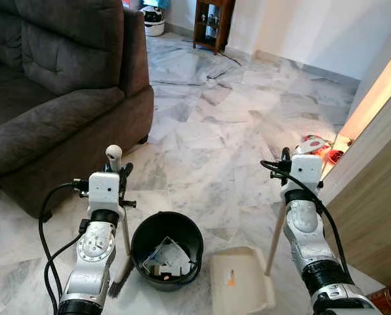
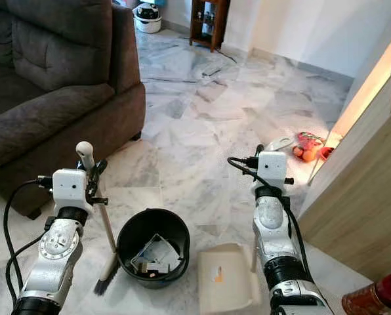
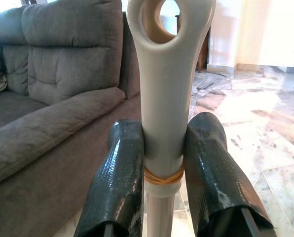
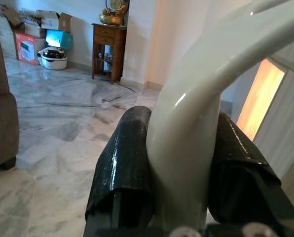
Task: Sweep floor
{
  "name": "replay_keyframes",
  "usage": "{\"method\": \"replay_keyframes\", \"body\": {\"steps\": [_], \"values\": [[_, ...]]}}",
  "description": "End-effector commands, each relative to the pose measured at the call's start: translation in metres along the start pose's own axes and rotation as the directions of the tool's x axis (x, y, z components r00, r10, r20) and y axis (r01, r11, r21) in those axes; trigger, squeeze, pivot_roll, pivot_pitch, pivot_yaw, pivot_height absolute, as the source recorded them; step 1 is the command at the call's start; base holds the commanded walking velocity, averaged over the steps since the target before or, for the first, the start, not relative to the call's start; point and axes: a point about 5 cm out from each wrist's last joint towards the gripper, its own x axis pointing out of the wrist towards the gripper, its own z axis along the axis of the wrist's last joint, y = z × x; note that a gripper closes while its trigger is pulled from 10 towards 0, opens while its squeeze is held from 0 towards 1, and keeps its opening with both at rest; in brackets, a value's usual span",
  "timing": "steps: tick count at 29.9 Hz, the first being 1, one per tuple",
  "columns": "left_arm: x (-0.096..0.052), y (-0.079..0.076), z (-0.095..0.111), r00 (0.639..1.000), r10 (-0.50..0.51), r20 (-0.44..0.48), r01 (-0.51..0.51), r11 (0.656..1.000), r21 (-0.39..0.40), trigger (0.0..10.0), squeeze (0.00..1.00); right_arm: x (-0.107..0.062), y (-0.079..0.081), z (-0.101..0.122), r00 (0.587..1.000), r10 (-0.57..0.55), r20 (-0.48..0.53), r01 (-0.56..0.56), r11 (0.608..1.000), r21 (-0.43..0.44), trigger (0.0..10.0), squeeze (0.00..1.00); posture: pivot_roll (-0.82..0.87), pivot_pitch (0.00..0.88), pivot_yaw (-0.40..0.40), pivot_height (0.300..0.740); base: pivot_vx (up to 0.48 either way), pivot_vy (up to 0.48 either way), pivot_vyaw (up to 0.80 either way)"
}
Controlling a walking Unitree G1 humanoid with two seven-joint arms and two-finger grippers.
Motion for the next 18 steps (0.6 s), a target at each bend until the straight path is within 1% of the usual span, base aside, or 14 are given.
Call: {"method": "replay_keyframes", "body": {"steps": [1, 6, 8, 10, 18], "values": [[0.001, 0.001, 0.009, 0.999, 0.006, 0.036, -0.005, 1.000, -0.026, 10.0, 0.00, 0.004, -0.001, 0.007, 0.999, -0.003, 0.036, 0.002, 1.000, 0.027, 10.0, 0.00, 0.05, 0.023, -0.077, 0.740, 0.000, 0.000, 0.00], [-0.002, 0.008, 0.005, 1.000, 0.023, 0.013, -0.023, 0.999, -0.043, 10.0, 0.00, 0.001, 0.007, 0.003, 0.999, 0.032, 0.031, -0.035, 0.996, 0.085, 10.0, 0.00, 0.06, 0.015, -0.073, 0.740, 0.000, 0.000, 0.00], [-0.004, 0.011, -0.001, 0.999, 0.034, -0.014, -0.035, 0.997, -0.065, 10.0, 0.00, -0.001, 0.011, 0.001, 0.998, 0.054, 0.025, -0.056, 0.993, 0.099, 10.0, 0.00, 0.06, 0.013, -0.072, 0.740, 0.000, 0.000, 0.00], [-0.005, 0.012, -0.003, 0.999, 0.033, -0.027, -0.035, 0.997, -0.069, 10.0, 0.00, -0.002, 0.012, 0.000, 0.998, 0.059, 0.028, -0.062, 0.993, 0.104, 10.0, 0.00, 0.06, 0.007, -0.070, 0.740, 0.000, 0.000, 0.00], [-0.013, 0.014, -0.007, 0.999, 0.026, -0.041, -0.028, 0.998, -0.052, 10.0, 0.00, -0.005, 0.007, -0.005, 0.999, 0.046, 0.023, -0.048, 0.990, 0.129, 10.0, 0.00, 0.06, 0.002, -0.073, 0.740, 0.000, 0.000, 0.00]]}}
